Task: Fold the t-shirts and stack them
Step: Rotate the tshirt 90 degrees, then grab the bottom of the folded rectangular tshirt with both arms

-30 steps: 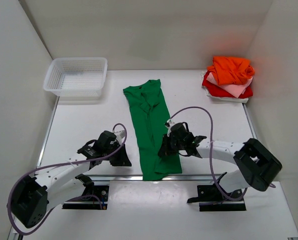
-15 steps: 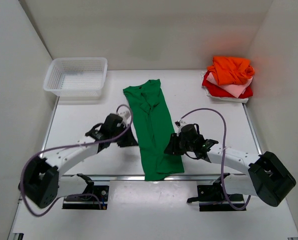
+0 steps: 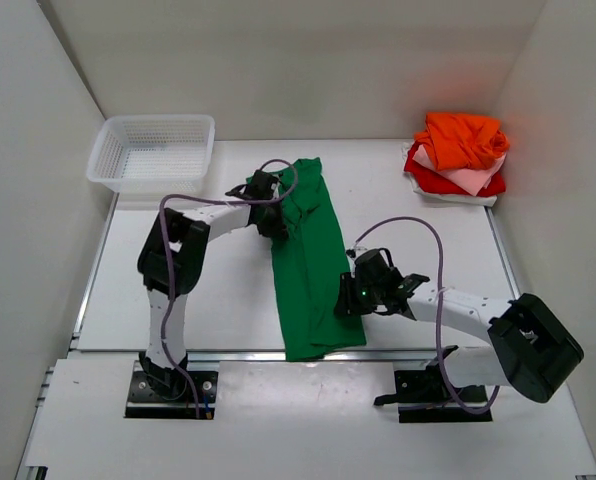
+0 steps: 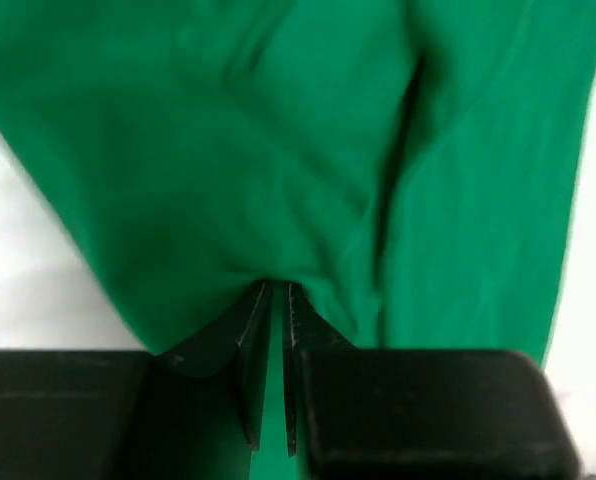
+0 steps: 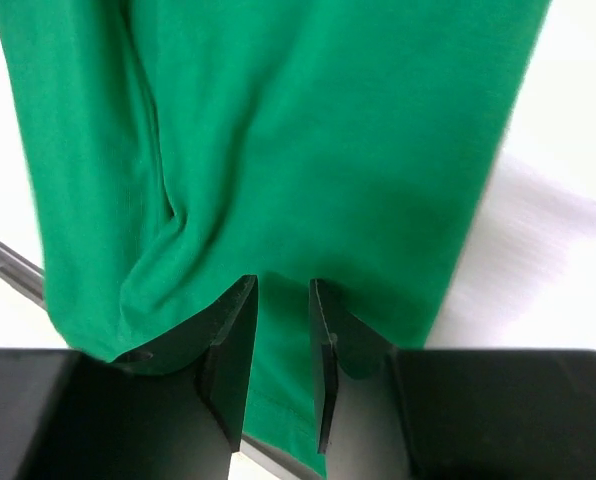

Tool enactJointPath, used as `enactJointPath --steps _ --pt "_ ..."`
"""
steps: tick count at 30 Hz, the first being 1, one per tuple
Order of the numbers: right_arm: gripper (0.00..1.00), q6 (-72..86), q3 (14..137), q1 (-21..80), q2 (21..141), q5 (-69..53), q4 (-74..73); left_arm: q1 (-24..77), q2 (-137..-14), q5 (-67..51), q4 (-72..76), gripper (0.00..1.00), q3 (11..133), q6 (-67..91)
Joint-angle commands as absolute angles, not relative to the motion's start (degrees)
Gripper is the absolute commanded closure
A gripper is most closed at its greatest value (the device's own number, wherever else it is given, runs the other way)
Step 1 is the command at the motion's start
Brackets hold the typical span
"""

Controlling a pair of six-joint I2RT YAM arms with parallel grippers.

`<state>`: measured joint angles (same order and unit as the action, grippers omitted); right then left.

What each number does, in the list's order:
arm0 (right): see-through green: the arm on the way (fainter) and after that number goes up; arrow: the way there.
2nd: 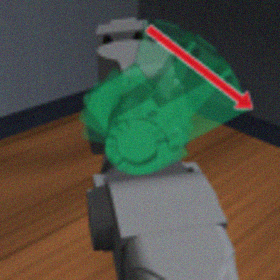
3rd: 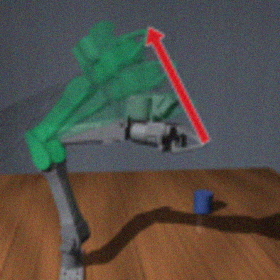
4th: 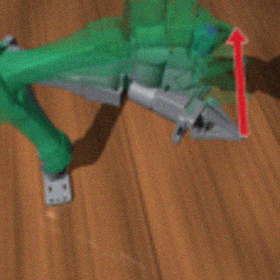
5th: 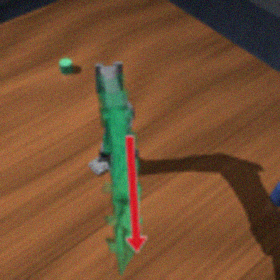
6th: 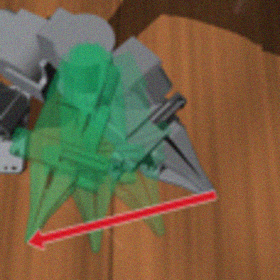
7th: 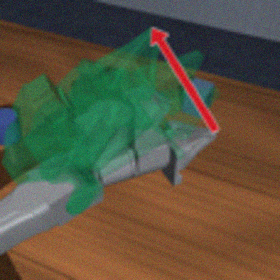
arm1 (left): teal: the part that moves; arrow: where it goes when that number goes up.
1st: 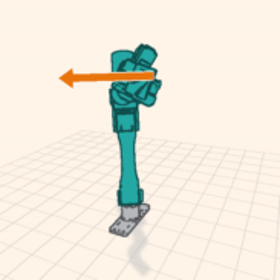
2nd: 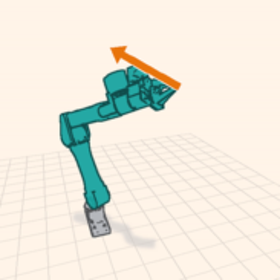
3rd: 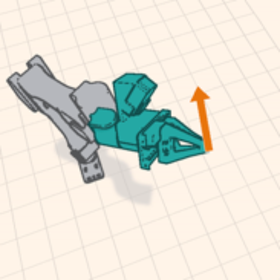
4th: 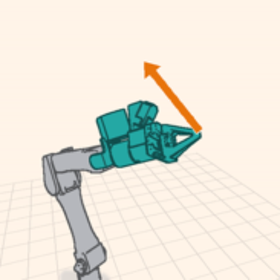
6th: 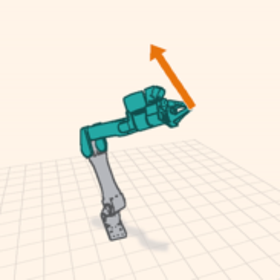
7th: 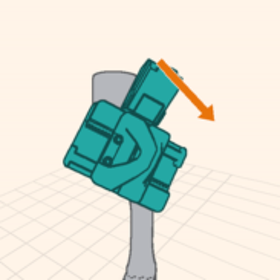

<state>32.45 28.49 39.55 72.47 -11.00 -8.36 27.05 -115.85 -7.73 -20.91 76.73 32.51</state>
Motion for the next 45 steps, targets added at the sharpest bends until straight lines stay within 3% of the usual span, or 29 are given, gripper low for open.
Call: enactJointPath --steps 1,5,9,13,14,19,22,24,26,30,35,45 --pt "0.74 30.76 32.78 41.22 75.49 -10.28 -10.02 25.41 -121.45 -4.74 -26.81 0.79 85.49 29.62" --pt "0.74 29.98 35.5 40.52 80.14 -10.81 -9.58 24.26 -130.75 -5.36 -31.61 0.79 97.53 29.1" --pt "0.72 26.47 40.5 38.06 86.91 -12.3 -10.02 23.55 -146.38 -5.62 -45.66 0.78 125.02 26.64" --pt "0.72 20.93 47.88 35.86 91.14 -13.45 -13.87 22.42 -160.9 -12.72 -59.47 0.8 160.39 26.54" --pt "0.71 20.14 48.77 36.12 90.53 -12.49 -14.58 21.98 -160.41 -15.18 -58.81 0.8 159.7 26.46" --pt "0.68 18.55 52.29 36.04 85.27 -8.8 -17.74 23.81 -139.18 -12.22 -58.36 0.74 143.31 20.14" --pt "0.63 20.03 51.86 34.98 82.88 -6.77 -20.55 24.26 -119.97 -13.17 -45.87 0.7 113.37 20.2" --pt "0.59 21.53 50.98 35.42 81.57 -5.02 -21.96 23.12 -107.18 -13.88 -32.91 0.68 85.47 23.72" --pt "0.54 25.73 48.7 36.2 80.69 -2.47 -22.33 22.15 -94.98 -14.85 -24.29 0.57 71.1 25.92" --pt "0.41 33.73 41.32 38.4 75.95 2.62 -17.07 25.92 -80.97 -11.34 -10.68 0.46 45.07 27.67" --pt "0.41 41.74 34.02 39.37 73.4 4.22 -11.18 27.5 -73.13 -10.2 -4.06 0.4 32.01 33.22" --pt "0.41 47.54 32.26 43.67 78.48 2.81 -7.12 31.64 -77.34 -7.74 6.06 0.4 27.07 39.54"
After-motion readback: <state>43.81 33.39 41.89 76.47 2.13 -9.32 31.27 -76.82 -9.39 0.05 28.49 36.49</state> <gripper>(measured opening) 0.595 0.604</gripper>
